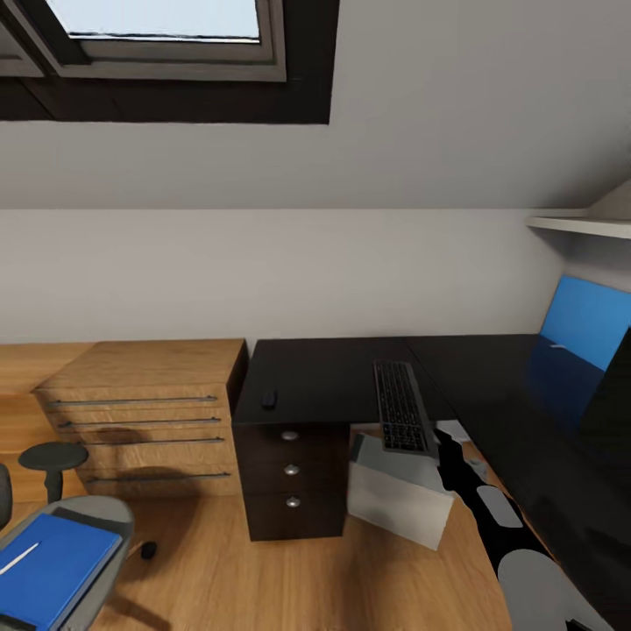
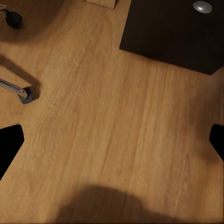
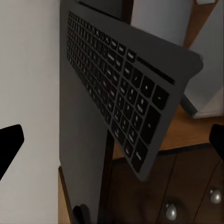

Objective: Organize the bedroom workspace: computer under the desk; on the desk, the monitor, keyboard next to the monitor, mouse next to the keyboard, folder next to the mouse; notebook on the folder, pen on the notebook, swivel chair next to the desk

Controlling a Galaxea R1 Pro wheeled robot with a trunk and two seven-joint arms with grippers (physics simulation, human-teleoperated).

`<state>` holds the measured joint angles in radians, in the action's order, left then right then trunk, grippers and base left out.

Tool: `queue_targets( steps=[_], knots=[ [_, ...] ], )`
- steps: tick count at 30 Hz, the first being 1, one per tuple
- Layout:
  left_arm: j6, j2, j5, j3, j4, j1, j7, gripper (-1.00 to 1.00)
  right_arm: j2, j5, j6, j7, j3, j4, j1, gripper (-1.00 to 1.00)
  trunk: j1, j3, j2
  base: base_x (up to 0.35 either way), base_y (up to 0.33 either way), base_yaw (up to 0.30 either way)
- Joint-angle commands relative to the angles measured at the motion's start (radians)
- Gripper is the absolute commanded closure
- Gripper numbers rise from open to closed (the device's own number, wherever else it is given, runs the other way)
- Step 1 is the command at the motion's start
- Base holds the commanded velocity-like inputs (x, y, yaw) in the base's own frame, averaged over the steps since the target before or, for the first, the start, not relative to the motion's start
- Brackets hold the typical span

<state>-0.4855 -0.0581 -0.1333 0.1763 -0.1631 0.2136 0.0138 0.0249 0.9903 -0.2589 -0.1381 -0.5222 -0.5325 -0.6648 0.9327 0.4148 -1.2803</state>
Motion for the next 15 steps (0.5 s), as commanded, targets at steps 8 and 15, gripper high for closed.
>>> queue_targets(
  steps=[8, 15],
  knots=[
    [-0.004, 0.000, -0.009, -0.001, 0.001, 0.000, 0.001, -1.00, 0.000, -0.021, -0.007, -0.003, -0.006, 0.000, -0.001, -1.00, 0.000, 0.001, -0.001, -0.034, -0.023, 0.000],
    [-0.004, 0.000, -0.009, -0.001, 0.001, 0.000, 0.002, -1.00, -0.002, -0.133, -0.007, -0.003, -0.006, 0.010, -0.001, -1.00, 0.000, 0.001, -0.001, -0.004, -0.003, 0.000]
  ],
)
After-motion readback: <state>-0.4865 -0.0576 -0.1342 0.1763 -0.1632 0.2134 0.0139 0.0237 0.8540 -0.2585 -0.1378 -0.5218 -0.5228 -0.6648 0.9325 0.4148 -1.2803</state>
